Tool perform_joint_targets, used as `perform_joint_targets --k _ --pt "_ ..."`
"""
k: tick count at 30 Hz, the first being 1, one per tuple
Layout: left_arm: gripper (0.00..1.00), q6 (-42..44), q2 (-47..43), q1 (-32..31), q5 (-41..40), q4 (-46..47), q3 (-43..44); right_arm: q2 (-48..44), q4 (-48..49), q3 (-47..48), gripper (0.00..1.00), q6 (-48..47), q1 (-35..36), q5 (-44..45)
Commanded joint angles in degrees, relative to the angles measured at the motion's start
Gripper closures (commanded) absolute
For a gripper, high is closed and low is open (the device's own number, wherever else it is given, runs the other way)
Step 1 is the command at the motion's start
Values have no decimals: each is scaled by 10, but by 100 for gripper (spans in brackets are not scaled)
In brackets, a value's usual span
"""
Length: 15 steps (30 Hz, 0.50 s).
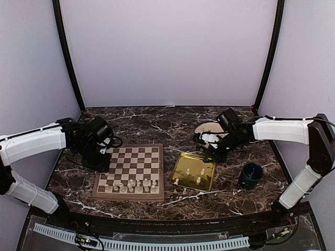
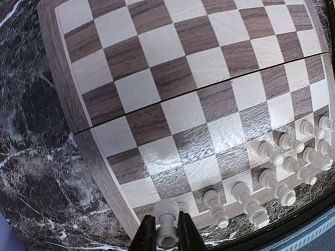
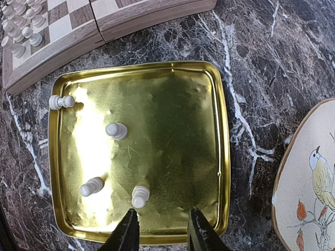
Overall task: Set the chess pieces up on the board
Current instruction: Place the rook at a1.
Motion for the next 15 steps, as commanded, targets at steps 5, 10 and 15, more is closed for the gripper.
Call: perform_joint_targets --k 5,10,15 --pt "93 -68 -45 7 -3 -54 -52 5 -4 8 67 -9 -1 -11" --pt "92 -77 -55 9 9 -49 -77 12 -7 8 67 -11 -1 -14" --pt "92 -76 -46 9 23 -30 -88 23 -9 10 67 -11 -1 -17"
